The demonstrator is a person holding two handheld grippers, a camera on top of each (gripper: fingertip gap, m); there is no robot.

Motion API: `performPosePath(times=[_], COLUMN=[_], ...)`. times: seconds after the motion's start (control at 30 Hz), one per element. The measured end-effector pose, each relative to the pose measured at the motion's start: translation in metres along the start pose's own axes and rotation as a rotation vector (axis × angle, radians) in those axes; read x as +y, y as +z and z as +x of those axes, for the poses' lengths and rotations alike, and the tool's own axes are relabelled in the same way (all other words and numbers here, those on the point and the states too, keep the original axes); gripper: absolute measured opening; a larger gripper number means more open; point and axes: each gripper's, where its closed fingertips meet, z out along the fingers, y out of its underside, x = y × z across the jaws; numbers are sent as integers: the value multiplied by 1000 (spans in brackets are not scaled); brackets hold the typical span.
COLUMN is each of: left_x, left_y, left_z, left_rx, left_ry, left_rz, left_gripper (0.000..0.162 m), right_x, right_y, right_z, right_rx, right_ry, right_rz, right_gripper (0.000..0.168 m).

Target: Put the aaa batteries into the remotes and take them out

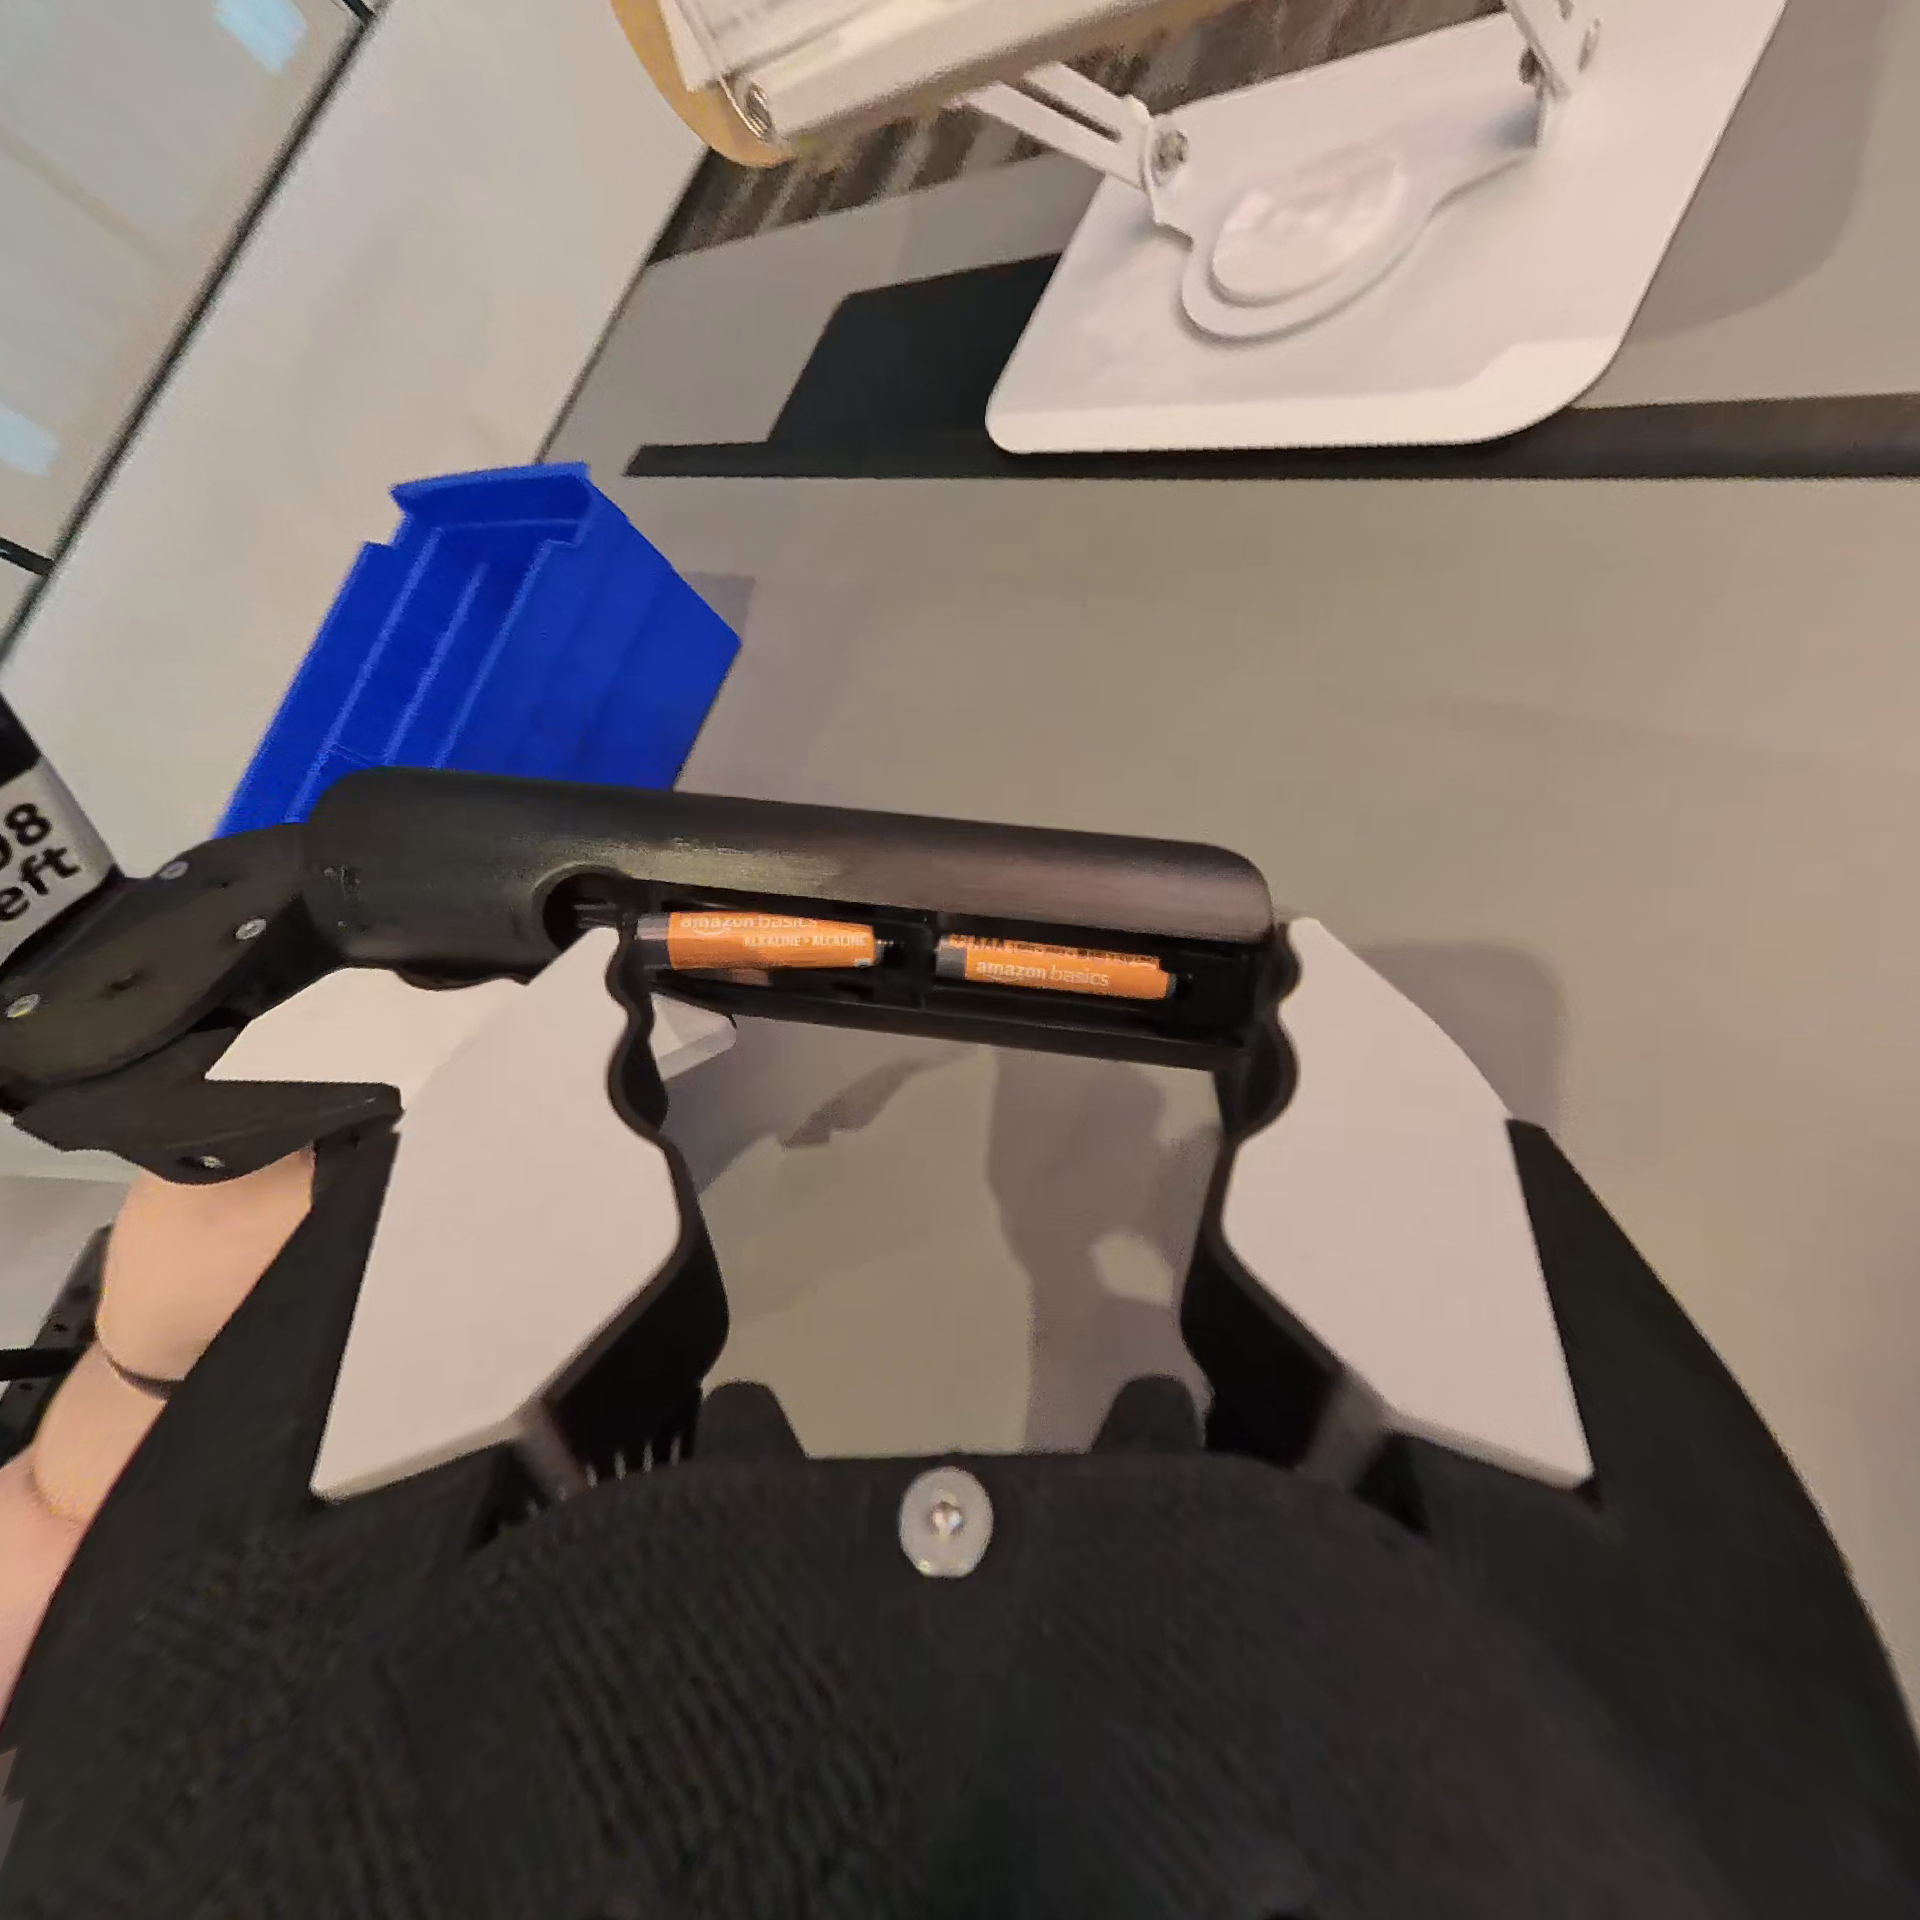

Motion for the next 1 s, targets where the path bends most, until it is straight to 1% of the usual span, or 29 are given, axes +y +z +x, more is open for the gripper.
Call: performPosePath(times=[0.13,0.37,0.47,0.53,0.6,0.67,0.7,0.73,0.77,0.8,0.87,0.97,1.0], left_x=[7,7,5,2,0,-3,-3,-4,-6,-6,-7,-7,-7], left_y=[7,7,5,2,0,-2,-3,-4,-5,-7,-9,-12,-12], left_z=[-2,-5,-5,-2,-1,-1,1,2,4,7,13,21,23], left_rx=[44,125,141,167,188,199,209,222,234,248,270,289,292], left_ry=[-80,-204,-211,-224,-237,-242,-241,-243,-243,-236,-215,-173,-158], left_rz=[0,13,20,23,22,29,23,20,20,11,-7,-31,-39], left_gripper=[25,25,25,25,25,25,25,25,25,25,25,25,25], right_x=[6,5,3,-2,-12,-30,-37,-37,-31,-24,-14,-3,-3], right_y=[1,0,-3,-11,-23,-37,-44,-48,-51,-50,-43,-37,-36], right_z=[8,7,4,1,-7,-23,-36,-51,-62,-69,-70,-76,-76], right_rx=[46,84,77,73,66,46,11,-43,-93,-125,-131,-210,-210], right_ry=[0,-42,-55,-94,-202,-395,-538,-689,-814,-907,-979,-977,-971], right_rz=[-38,-38,-33,-23,4,91,153,197,217,217,184,159,154], right_gripper=[113,112,112,111,109,101,96,80,60,51,41,41,40])
